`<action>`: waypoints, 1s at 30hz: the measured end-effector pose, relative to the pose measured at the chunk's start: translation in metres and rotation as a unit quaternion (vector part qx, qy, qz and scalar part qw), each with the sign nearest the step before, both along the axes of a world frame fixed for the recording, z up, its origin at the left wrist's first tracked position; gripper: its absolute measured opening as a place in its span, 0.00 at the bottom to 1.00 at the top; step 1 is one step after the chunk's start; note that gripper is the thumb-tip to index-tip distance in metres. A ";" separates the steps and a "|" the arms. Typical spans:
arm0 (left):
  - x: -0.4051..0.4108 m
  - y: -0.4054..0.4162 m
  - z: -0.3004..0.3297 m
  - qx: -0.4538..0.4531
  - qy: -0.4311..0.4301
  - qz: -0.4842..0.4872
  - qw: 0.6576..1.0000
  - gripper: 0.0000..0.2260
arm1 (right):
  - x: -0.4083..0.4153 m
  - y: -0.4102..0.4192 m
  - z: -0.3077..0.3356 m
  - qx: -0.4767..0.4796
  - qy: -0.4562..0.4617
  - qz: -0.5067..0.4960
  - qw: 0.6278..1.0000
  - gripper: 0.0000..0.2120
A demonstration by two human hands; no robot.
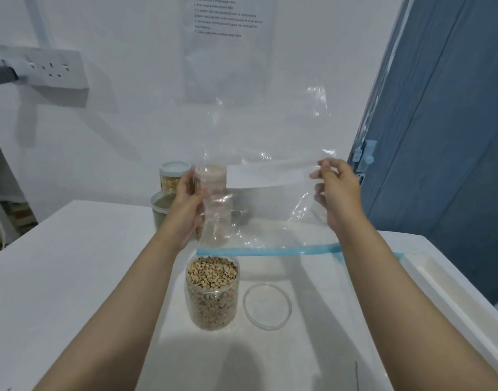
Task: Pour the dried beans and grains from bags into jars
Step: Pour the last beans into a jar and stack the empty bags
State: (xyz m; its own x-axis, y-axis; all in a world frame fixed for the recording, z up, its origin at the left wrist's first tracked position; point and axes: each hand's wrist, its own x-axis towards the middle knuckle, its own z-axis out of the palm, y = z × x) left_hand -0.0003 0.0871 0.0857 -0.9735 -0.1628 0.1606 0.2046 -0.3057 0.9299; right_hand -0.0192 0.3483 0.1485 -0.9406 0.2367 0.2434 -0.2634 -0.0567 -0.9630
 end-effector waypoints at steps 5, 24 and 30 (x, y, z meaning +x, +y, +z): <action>0.017 -0.001 -0.014 -0.030 0.026 0.054 0.998 0.11 | 0.009 0.013 -0.017 -0.062 -0.087 0.038 0.994 0.07; 0.022 -0.016 0.004 -0.201 0.116 -0.038 0.972 0.19 | 0.117 0.045 -0.024 0.189 0.080 0.002 0.979 0.11; 0.026 0.007 0.012 -0.326 0.216 0.085 0.917 0.11 | 0.132 0.047 -0.030 0.250 0.125 -0.161 0.947 0.07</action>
